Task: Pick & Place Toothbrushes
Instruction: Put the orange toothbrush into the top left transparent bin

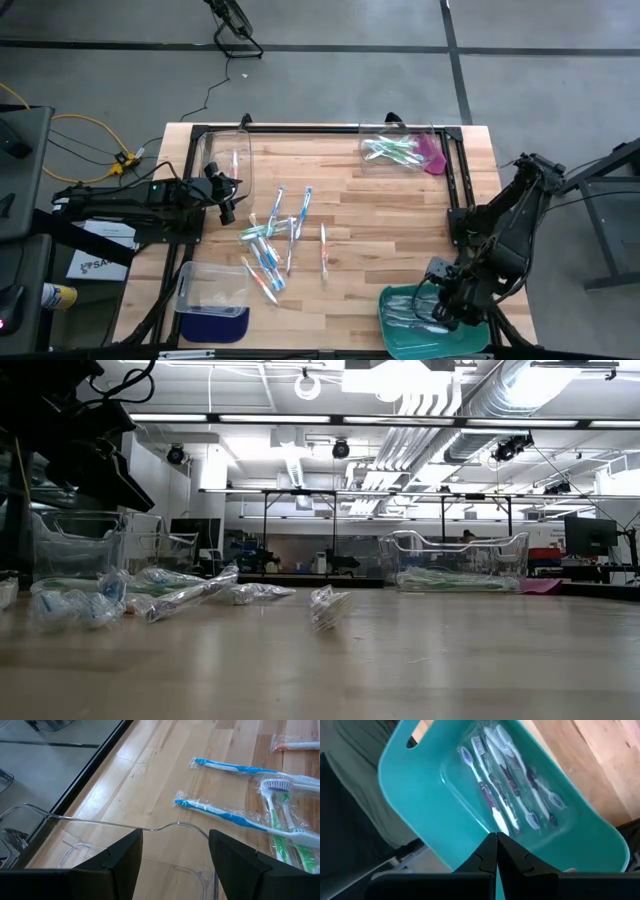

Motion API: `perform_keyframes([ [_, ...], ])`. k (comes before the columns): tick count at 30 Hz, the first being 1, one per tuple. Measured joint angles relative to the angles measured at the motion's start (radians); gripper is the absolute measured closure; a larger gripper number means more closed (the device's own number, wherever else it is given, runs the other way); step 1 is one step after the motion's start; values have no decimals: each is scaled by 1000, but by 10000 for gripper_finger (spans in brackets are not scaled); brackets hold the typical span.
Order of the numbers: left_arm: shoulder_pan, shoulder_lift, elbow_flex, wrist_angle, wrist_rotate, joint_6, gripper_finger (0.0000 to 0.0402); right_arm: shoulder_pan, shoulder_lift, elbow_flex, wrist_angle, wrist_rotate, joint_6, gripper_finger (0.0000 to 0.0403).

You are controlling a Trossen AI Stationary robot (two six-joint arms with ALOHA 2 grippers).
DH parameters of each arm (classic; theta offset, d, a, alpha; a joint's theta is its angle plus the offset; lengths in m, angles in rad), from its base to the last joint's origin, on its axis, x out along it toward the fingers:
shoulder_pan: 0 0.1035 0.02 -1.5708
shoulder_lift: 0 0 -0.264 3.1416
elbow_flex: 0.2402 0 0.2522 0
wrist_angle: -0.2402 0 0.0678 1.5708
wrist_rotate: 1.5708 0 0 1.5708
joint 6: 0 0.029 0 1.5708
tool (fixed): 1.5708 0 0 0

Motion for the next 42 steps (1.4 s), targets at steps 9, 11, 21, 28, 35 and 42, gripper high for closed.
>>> perform_keyframes([
  [9, 0, 0, 0, 0, 0, 0, 181, -20, 45, 0, -24, 86, -69, 401],
  [11, 0, 0, 0, 0, 0, 0, 181, -42, 45, 0, -24, 127, -103, 401],
  [21, 0, 0, 0, 0, 0, 0, 181, -223, 45, -7, 16, 412, -264, 359],
  [28, 0, 0, 0, -2, 0, 0, 181, -375, 46, -138, 290, 451, -436, 258],
  [35, 0, 0, 0, -3, 0, 1, 181, -505, 46, -273, 567, 483, -422, 184],
  [42, 0, 0, 0, -3, 0, 3, 181, -575, 46, -393, 861, 482, -547, 171],
])
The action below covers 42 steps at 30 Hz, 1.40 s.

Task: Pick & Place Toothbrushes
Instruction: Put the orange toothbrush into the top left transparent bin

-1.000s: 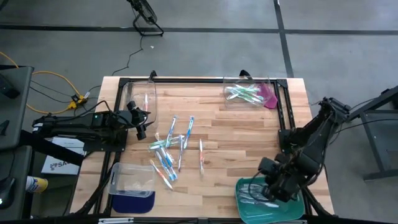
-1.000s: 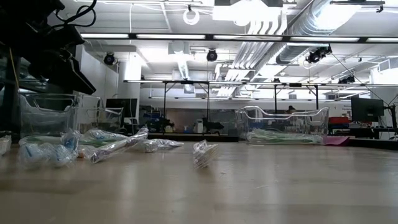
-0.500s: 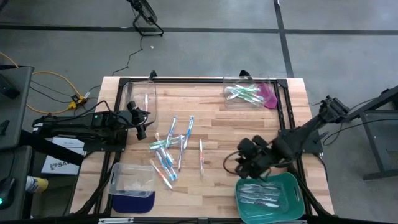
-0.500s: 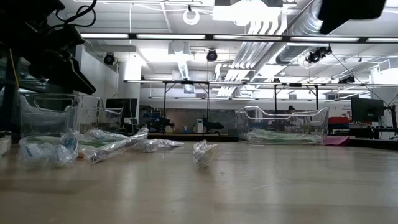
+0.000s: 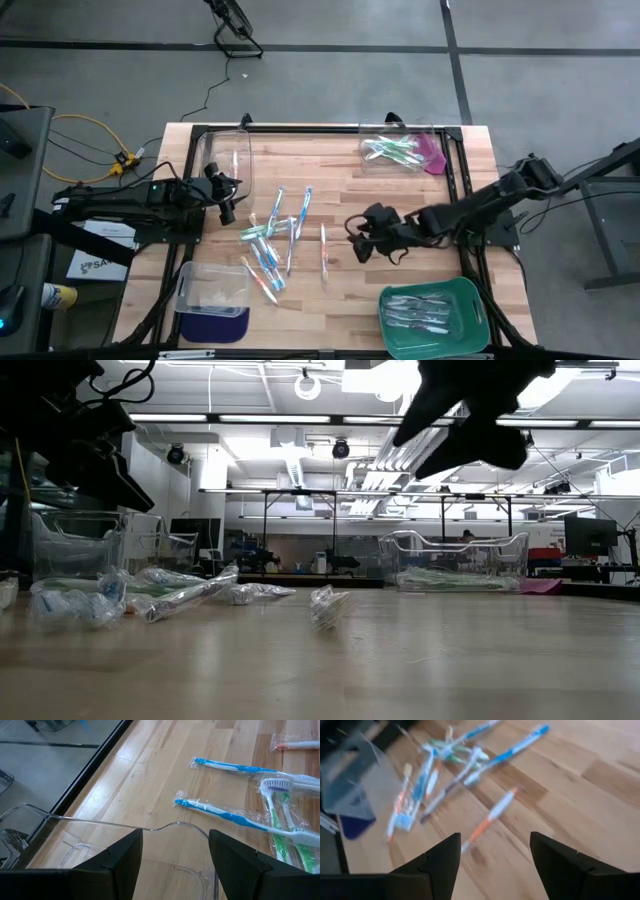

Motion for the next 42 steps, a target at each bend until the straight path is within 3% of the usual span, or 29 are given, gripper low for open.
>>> perform_keyframes([
  [5, 0, 0, 0, 0, 0, 0, 181, -31, 6, -30, 135, -3, -50, 171],
  [12, 0, 0, 0, 1, 0, 0, 181, -57, 125, -10, 398, -36, -190, 171],
  [19, 0, 0, 0, 0, 0, 0, 181, -111, 309, 144, 276, -115, -160, 178],
  [27, 0, 0, 0, -4, -1, 0, 181, -145, 452, 340, 30, -102, -159, 201],
  [42, 0, 0, 0, -7, -1, 0, 181, -166, 576, 359, -38, -51, -83, 208],
])
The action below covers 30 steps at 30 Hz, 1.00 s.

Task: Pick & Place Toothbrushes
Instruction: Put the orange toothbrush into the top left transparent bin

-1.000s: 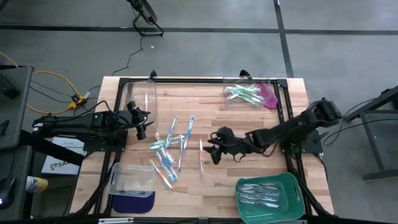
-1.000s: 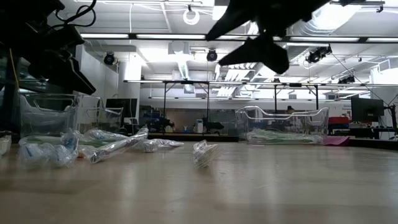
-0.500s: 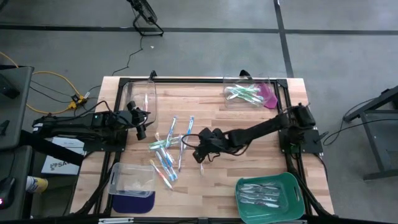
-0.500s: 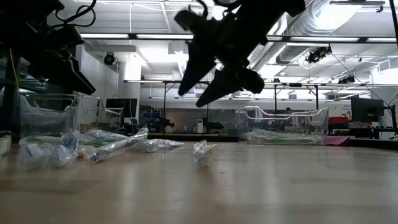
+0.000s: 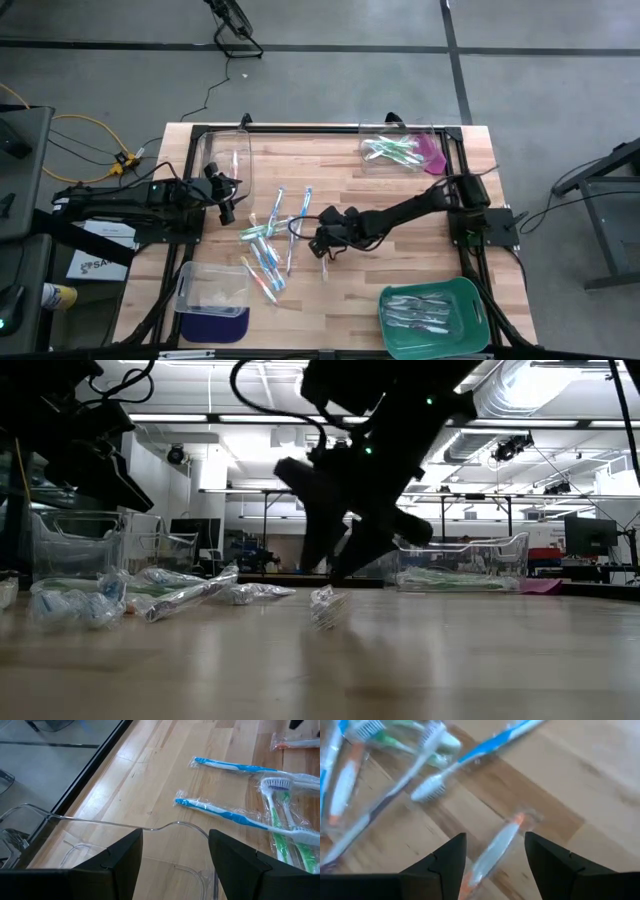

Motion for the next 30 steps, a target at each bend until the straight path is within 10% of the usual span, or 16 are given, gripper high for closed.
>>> perform_keyframes([
  [20, 0, 0, 0, -2, 0, 0, 181, 3, 72, 0, 45, 29, -1, 211],
  [30, 0, 0, 0, -3, 0, 0, 181, 1, 87, 0, 59, 34, -10, 327],
])
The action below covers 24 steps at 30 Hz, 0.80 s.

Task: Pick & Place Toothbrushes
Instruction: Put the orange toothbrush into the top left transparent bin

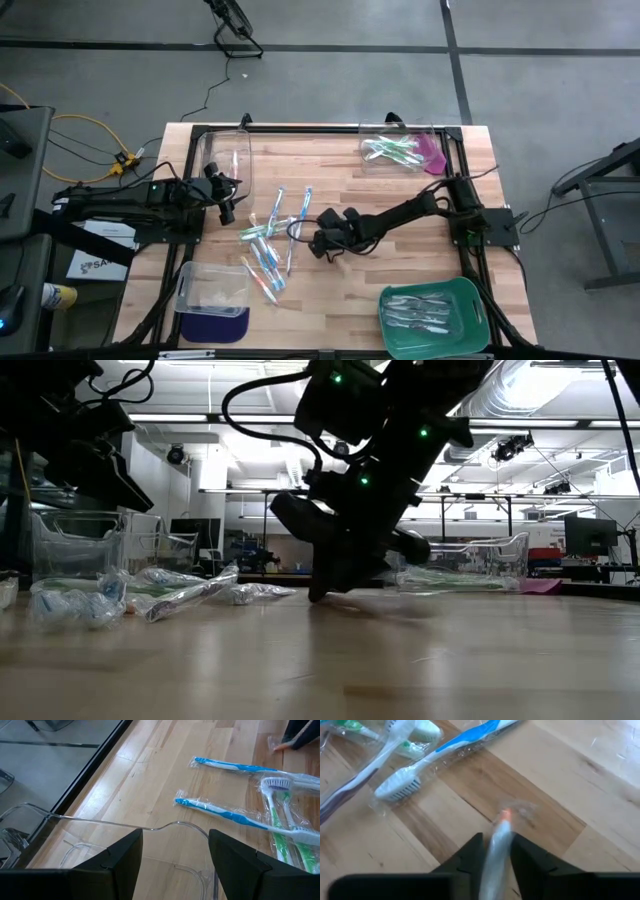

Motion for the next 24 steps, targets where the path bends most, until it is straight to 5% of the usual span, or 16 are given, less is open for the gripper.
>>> perform_keyframes([
  [5, 0, 0, 0, 0, 0, 0, 181, 0, 1, -1, 19, -6, -39, 387],
  [11, 0, 0, 0, 0, 0, 3, 181, 11, -29, -3, 45, -7, -84, 385],
  [24, 0, 0, 0, 0, 0, 8, 181, 121, -257, -2, 278, 225, -405, 387],
])
